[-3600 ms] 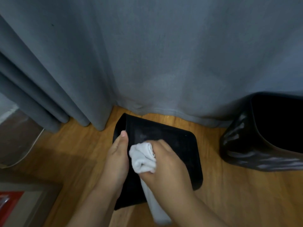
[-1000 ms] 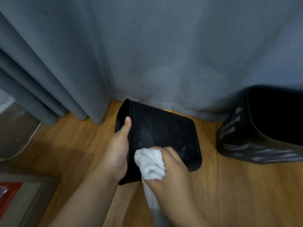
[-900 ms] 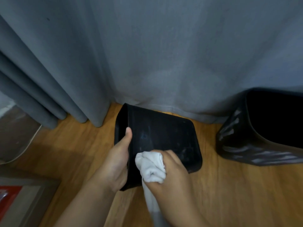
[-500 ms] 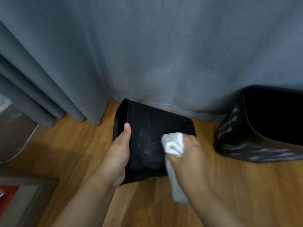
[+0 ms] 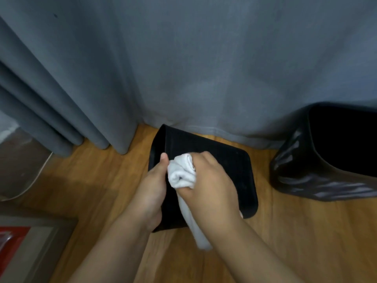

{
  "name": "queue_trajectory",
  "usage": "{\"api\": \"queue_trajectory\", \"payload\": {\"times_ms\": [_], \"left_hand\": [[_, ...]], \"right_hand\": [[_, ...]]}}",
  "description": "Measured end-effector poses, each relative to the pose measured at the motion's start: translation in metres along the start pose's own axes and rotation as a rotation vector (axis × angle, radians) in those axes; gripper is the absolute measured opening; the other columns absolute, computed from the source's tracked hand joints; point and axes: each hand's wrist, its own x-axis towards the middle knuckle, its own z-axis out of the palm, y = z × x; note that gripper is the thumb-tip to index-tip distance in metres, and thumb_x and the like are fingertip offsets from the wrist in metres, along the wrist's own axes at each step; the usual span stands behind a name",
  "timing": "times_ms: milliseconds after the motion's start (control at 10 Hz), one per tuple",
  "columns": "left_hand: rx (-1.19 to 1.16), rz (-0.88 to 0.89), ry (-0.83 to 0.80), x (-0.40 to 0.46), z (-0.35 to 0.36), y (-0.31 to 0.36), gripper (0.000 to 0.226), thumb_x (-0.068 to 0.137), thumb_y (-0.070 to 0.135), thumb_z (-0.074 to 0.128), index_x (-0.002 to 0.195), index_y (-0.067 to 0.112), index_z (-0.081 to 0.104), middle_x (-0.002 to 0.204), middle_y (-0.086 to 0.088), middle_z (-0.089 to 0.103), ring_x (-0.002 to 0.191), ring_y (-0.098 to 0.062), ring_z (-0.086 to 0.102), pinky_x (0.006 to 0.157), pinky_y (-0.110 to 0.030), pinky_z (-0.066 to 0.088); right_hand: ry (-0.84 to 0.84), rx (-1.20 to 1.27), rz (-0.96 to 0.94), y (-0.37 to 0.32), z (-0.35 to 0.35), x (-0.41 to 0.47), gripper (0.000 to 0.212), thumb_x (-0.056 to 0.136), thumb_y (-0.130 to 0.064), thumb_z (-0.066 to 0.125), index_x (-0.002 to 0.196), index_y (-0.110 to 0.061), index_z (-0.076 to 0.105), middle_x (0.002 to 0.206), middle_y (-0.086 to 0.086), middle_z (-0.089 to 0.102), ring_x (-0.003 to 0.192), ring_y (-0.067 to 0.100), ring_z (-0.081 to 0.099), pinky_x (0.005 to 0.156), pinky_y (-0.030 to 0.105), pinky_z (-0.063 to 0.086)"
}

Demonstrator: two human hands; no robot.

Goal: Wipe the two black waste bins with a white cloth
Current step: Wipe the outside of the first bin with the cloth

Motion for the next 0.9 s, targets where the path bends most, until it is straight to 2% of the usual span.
{"api": "queue_trajectory", "payload": {"times_ms": [100, 200, 300, 400, 500, 600, 700, 800, 900], "left_hand": [[0.010, -0.091, -0.005, -0.005, -0.006, 0.003, 0.056, 0.103, 0.045, 0.034, 0.081, 0.003, 0.064, 0.044, 0.002, 0.065, 0.063, -0.016, 0.071, 0.043, -0.012, 0.047], [-0.021, -0.152, -0.008, -0.003, -0.002, 0.000, 0.059, 0.099, 0.056, 0.037, 0.105, 0.007, 0.070, 0.085, -0.006, 0.079, 0.078, -0.016, 0.076, 0.070, -0.028, 0.055], [-0.005, -0.159, 0.029, 0.000, -0.005, -0.003, 0.061, 0.097, 0.059, 0.038, 0.109, 0.009, 0.069, 0.087, -0.004, 0.079, 0.082, -0.013, 0.075, 0.071, -0.025, 0.055], [0.026, -0.171, 0.021, -0.005, 0.003, 0.002, 0.062, 0.098, 0.058, 0.036, 0.121, 0.009, 0.065, 0.103, -0.008, 0.074, 0.083, -0.011, 0.071, 0.065, -0.023, 0.053], [0.055, -0.143, 0.012, -0.003, 0.004, 0.004, 0.054, 0.099, 0.056, 0.035, 0.115, 0.015, 0.066, 0.105, -0.005, 0.072, 0.091, -0.009, 0.067, 0.079, -0.020, 0.050], [0.048, -0.137, -0.010, 0.001, 0.003, 0.007, 0.052, 0.100, 0.054, 0.036, 0.093, 0.015, 0.069, 0.074, 0.000, 0.077, 0.070, -0.007, 0.073, 0.061, -0.017, 0.053], [0.045, -0.101, 0.000, 0.000, 0.005, 0.005, 0.054, 0.100, 0.054, 0.036, 0.109, 0.014, 0.070, 0.094, -0.003, 0.079, 0.092, -0.016, 0.074, 0.082, -0.030, 0.054], [0.028, -0.068, 0.002, -0.001, 0.005, 0.004, 0.048, 0.101, 0.052, 0.035, 0.110, 0.020, 0.070, 0.096, -0.001, 0.078, 0.092, -0.018, 0.074, 0.077, -0.032, 0.055], [0.016, -0.070, 0.022, -0.006, 0.006, 0.011, 0.041, 0.100, 0.054, 0.036, 0.094, 0.028, 0.067, 0.086, 0.005, 0.077, 0.085, -0.015, 0.071, 0.064, -0.029, 0.052]], "right_hand": [[-0.087, 0.001, -0.004, 0.001, 0.001, -0.013, 0.036, 0.080, -0.037, 0.066, 0.111, -0.029, 0.051, 0.107, -0.011, 0.048, 0.095, 0.009, 0.050, 0.080, 0.029, 0.048], [-0.202, 0.025, -0.007, 0.002, 0.000, -0.043, 0.035, 0.078, -0.037, 0.062, 0.112, -0.033, 0.051, 0.107, -0.016, 0.045, 0.096, 0.007, 0.049, 0.081, 0.028, 0.048], [-0.156, 0.051, 0.010, 0.003, 0.001, -0.040, 0.034, 0.079, -0.039, 0.060, 0.111, -0.030, 0.051, 0.107, -0.014, 0.046, 0.096, 0.008, 0.050, 0.081, 0.027, 0.047], [-0.058, 0.017, 0.066, 0.002, -0.001, -0.008, 0.034, 0.082, -0.034, 0.066, 0.112, -0.025, 0.052, 0.107, -0.009, 0.047, 0.095, 0.012, 0.050, 0.081, 0.029, 0.047], [-0.033, -0.011, 0.071, 0.001, -0.001, 0.002, 0.035, 0.081, -0.034, 0.068, 0.111, -0.024, 0.053, 0.107, -0.007, 0.048, 0.094, 0.014, 0.051, 0.080, 0.031, 0.047], [-0.123, 0.044, 0.049, 0.005, -0.002, -0.027, 0.039, 0.076, -0.036, 0.067, 0.112, -0.030, 0.053, 0.107, -0.014, 0.046, 0.095, 0.008, 0.050, 0.080, 0.028, 0.048], [-0.148, 0.086, 0.037, 0.012, 0.000, -0.046, 0.037, 0.070, -0.043, 0.055, 0.106, -0.036, 0.052, 0.102, -0.019, 0.046, 0.091, 0.001, 0.050, 0.077, 0.020, 0.045], [-0.016, 0.017, 0.197, 0.045, -0.005, -0.035, 0.030, 0.075, -0.027, 0.066, 0.093, -0.039, 0.045, 0.092, -0.016, 0.047, 0.081, 0.005, 0.052, 0.068, 0.021, 0.042], [0.064, -0.022, 0.413, 0.101, -0.020, -0.032, 0.017, 0.082, -0.029, 0.066, 0.087, -0.031, 0.050, 0.087, -0.006, 0.054, 0.078, 0.015, 0.057, 0.062, 0.024, 0.040]]}}
